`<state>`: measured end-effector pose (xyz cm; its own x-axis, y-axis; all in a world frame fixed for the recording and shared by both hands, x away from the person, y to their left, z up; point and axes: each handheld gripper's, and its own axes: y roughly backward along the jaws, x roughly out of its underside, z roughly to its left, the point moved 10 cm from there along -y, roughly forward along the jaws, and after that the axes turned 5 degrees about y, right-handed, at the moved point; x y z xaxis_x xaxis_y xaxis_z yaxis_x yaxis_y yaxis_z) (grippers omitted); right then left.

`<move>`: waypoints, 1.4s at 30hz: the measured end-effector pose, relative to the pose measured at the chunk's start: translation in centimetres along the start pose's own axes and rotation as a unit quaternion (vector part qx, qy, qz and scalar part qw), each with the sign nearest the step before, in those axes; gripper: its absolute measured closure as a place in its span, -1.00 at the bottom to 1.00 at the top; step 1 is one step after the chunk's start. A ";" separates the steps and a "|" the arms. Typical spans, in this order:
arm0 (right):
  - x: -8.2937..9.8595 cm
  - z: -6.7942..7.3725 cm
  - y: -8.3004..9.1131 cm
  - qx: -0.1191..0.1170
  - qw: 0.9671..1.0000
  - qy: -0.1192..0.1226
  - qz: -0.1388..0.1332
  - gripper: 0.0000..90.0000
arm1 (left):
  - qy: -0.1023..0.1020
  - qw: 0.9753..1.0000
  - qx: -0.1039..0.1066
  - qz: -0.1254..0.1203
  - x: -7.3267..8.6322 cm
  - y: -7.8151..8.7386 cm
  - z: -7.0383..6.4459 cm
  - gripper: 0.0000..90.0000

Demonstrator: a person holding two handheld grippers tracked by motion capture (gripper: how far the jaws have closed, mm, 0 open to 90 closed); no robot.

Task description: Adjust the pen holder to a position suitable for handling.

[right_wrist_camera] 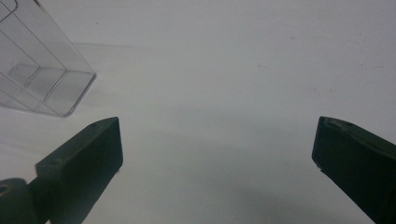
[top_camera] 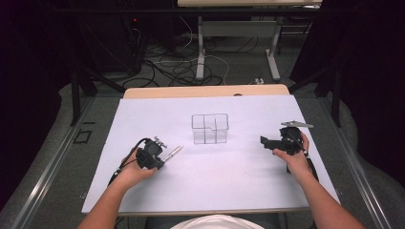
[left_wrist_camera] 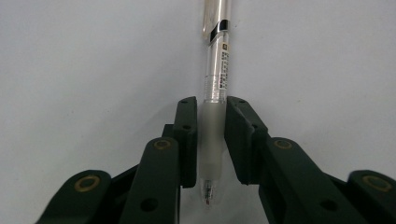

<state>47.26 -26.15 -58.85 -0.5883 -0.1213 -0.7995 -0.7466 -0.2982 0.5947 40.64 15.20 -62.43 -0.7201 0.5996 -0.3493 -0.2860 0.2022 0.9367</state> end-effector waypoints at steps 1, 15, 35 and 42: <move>0.0 0.0 0.0 0.000 1.000 0.000 0.000 -0.97 | 0.002 1.000 0.003 -0.001 0.0 0.0 0.0 0.70; 0.0 0.0 0.1 -0.001 1.000 -0.001 0.000 -0.88 | -0.003 1.000 0.015 0.000 -0.1 0.0 0.1 0.78; -0.4 0.4 0.5 -0.006 1.000 0.029 -0.005 -0.46 | 0.017 0.998 0.060 0.009 -0.3 1.0 -0.9 0.78; -0.3 1.2 0.6 -0.031 0.999 0.023 0.003 -0.24 | 0.014 0.996 0.085 -0.006 -0.9 1.6 -2.3 0.78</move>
<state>46.62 -25.20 -58.11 -0.5764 -0.1661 -0.8001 -0.7222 -0.3546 0.5939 39.44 13.19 -60.70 -0.7359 0.5746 -0.3583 -0.1851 0.3382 0.9227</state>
